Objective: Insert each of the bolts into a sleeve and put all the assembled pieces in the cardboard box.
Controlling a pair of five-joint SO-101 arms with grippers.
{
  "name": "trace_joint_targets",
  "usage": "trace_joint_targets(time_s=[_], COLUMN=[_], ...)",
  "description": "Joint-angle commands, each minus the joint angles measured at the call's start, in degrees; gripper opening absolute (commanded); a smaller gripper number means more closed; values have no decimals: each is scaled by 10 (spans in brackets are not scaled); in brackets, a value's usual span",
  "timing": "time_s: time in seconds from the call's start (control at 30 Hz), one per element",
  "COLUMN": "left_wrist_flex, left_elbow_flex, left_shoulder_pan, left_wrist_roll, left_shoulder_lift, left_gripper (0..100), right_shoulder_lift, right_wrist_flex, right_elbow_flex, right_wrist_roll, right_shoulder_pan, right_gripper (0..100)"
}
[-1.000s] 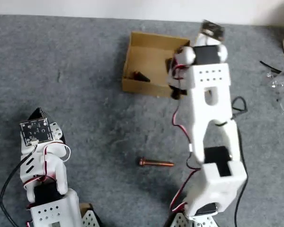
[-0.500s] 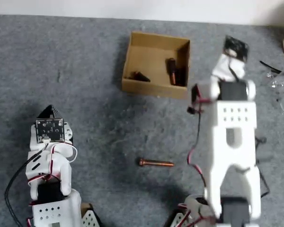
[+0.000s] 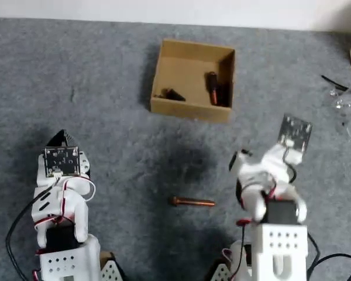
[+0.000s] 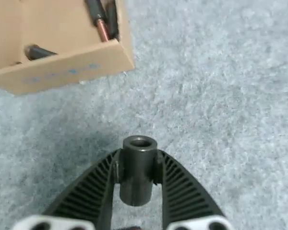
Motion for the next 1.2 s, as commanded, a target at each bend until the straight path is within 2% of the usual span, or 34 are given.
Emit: trace_joint_targets(time_s=[0.0, 0.2, 0.37, 0.5, 0.87, 0.97, 1.07, 1.17], left_wrist_flex=[-9, -5, 4, 14, 17, 33, 69, 93], left_elbow_flex=[11, 12, 12, 12, 3, -39, -103, -155], left_shoulder_pan=[11, 33, 49, 73, 80, 113, 184, 251], left_wrist_roll=[-4, -4, -29, -37, -36, -66, -113, -127], left_shoulder_lift=[0, 0, 0, 0, -6, -1, 0, 5], left_gripper=[11, 11, 11, 11, 11, 11, 11, 11], right_shoulder_lift=[-71, -151, -250, -349, -349, -349, -349, -349], right_wrist_flex=[-36, -88, -120, -120, -121, -147, -167, -167], right_elbow_flex=[26, 151, 247, 313, 346, 347, 348, 348], right_wrist_roll=[18, 26, 71, 77, 79, 79, 79, 79], right_shoulder_pan=[26, 74, 73, 73, 73, 74, 75, 75], right_gripper=[5, 5, 5, 5, 5, 5, 5, 5])
